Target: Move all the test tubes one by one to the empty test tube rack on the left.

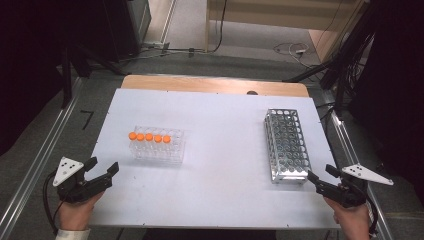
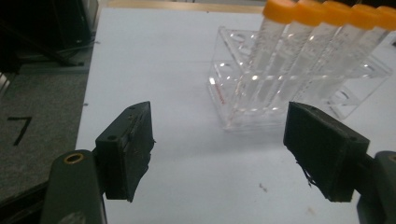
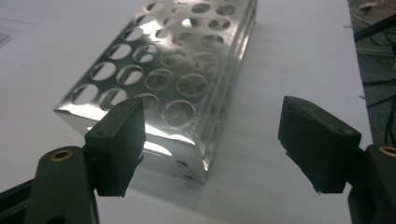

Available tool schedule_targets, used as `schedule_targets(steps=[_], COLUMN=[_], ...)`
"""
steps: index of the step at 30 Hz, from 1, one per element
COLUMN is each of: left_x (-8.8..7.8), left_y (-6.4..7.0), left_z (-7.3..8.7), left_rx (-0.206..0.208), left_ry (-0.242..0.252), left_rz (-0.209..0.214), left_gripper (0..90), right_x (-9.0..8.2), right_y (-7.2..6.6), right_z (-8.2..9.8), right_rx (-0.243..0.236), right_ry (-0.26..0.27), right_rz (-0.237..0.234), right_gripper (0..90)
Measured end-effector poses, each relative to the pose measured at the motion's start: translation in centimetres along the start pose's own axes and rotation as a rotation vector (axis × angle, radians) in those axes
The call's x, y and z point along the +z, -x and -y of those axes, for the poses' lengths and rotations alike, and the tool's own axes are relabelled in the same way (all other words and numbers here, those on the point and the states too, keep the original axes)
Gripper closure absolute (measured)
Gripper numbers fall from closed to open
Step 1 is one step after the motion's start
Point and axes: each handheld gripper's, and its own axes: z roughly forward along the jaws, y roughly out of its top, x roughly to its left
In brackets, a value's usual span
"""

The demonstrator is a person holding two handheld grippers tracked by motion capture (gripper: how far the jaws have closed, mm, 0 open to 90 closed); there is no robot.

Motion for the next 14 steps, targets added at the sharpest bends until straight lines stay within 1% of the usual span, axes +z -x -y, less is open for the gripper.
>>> schedule_targets(steps=[3,5,8,10,11,12,14], left_x=[0.2,0.4,0.9,1.2,1.3,1.5,1.9], left_y=[-0.5,-0.7,-0.8,-0.8,-0.7,-0.7,-0.7], left_z=[0.4,0.7,1.0,1.2,1.3,1.5,1.7], left_rx=[-0.021,-0.027,-0.031,-0.03,-0.03,-0.028,-0.029], left_ry=[-0.01,-0.017,-0.029,-0.039,-0.043,-0.049,-0.064], left_rz=[-0.018,-0.024,-0.03,-0.027,-0.033,-0.033,-0.032], left_gripper=[24.3,24.3,24.3,24.3,24.3,23.9,23.5], right_x=[0.0,0.1,0.3,0.5,0.6,0.8,1.2], right_y=[0.5,0.8,1.3,1.4,1.4,1.5,1.6], right_z=[0.7,1.1,1.6,1.7,1.8,1.9,2.2], right_rx=[0.004,0.008,0.022,0.022,0.02,0.014,0.004], right_ry=[-0.014,-0.028,-0.042,-0.047,-0.055,-0.062,-0.08], right_rz=[0.013,0.025,0.024,0.022,0.028,0.035,0.032], right_gripper=[21.6,21.0,19.3,17.4,16.4,15.9,14.5])
